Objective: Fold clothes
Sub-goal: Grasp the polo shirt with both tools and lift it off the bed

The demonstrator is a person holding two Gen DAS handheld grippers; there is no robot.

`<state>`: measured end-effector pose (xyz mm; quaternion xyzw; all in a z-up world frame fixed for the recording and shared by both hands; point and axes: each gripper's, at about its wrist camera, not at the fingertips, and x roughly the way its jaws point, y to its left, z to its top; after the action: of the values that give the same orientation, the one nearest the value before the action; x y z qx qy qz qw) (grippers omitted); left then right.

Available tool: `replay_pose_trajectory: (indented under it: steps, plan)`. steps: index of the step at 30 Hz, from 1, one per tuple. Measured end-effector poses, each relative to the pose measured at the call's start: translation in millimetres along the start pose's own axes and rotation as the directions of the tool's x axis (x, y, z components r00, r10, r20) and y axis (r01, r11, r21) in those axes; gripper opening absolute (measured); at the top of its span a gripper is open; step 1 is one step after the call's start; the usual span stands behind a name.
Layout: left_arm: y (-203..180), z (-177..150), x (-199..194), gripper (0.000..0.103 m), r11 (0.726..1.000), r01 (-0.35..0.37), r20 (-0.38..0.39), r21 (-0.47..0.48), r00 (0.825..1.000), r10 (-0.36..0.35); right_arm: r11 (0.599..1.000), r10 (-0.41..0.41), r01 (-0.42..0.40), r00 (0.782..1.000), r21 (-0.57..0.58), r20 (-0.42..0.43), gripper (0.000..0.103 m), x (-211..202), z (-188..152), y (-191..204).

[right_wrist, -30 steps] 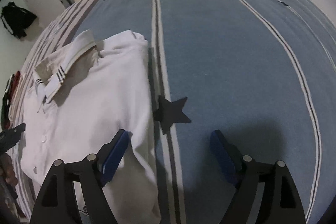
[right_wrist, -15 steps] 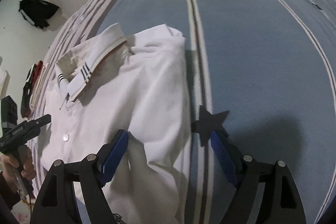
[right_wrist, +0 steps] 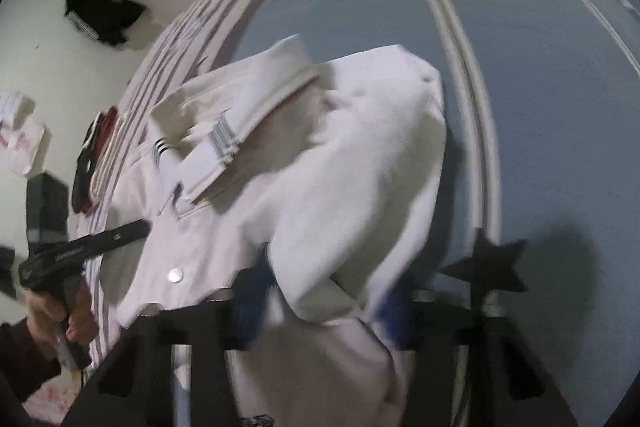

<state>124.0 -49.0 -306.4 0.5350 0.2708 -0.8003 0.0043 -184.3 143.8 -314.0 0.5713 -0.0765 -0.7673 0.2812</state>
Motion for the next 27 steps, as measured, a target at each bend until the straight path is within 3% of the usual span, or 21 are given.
replay_pose_trajectory:
  steps: [6, 9, 14, 19, 22, 27]
  plan:
    - [-6, 0, -6, 0.014, 0.999, -0.029, 0.036, 0.035, 0.999, 0.028, 0.998, -0.065, 0.065, 0.997, -0.001, 0.039, 0.016, -18, -8, 7]
    - [-19, 2, -17, 0.013, 0.994, -0.075, 0.076, 0.080, 0.995, 0.069, 0.997, -0.080, 0.078, 0.993, 0.018, 0.092, 0.014, -36, -5, 10]
    - [-21, 18, -50, 0.012, 0.994, -0.092, 0.162, 0.062, 0.983, 0.081, 0.996, -0.093, 0.093, 0.982, 0.009, 0.163, 0.012, -60, 2, 34]
    - [0, 47, -99, 0.012, 0.989, -0.139, 0.250, 0.045, 0.960, 0.124, 0.995, -0.068, 0.082, 0.969, -0.052, 0.238, 0.012, -75, 32, 80]
    - [35, 73, -140, 0.012, 0.986, -0.159, 0.292, 0.048, 0.946, 0.139, 0.995, -0.036, 0.060, 0.965, -0.084, 0.260, 0.012, -72, 49, 118]
    - [95, 130, -205, 0.012, 0.982, -0.181, 0.377, 0.046, 0.914, 0.150, 0.989, 0.023, 0.022, 0.952, -0.143, 0.305, 0.012, -58, 86, 212]
